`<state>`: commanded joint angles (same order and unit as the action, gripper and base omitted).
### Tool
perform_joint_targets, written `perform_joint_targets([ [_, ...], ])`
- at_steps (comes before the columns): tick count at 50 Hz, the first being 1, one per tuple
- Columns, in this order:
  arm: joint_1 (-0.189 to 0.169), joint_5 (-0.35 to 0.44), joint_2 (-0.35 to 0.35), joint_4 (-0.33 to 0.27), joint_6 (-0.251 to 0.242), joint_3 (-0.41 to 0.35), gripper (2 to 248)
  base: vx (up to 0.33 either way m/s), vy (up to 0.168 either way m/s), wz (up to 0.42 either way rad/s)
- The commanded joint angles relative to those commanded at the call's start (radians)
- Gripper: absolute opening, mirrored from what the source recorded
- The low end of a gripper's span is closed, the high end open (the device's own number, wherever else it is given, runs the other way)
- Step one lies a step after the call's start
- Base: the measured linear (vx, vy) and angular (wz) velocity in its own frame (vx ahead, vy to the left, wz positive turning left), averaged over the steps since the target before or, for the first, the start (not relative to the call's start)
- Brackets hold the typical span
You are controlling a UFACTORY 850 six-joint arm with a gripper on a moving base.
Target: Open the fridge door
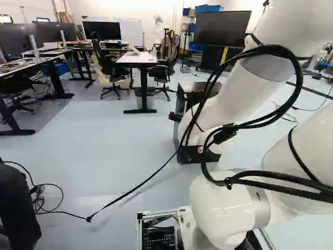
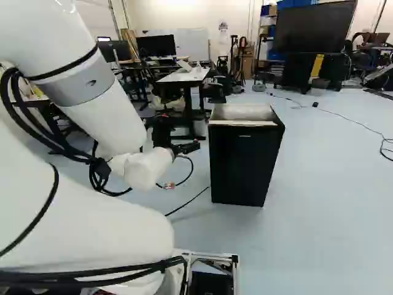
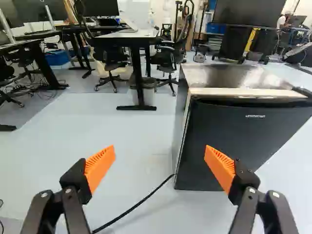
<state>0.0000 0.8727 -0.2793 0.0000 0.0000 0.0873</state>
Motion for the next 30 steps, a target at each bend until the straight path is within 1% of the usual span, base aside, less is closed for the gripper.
perform_joint_targets([
  [30, 0.000, 0.000, 0.000, 0.000, 0.000, 0.000, 247, 0.000, 0.000, 0.000],
])
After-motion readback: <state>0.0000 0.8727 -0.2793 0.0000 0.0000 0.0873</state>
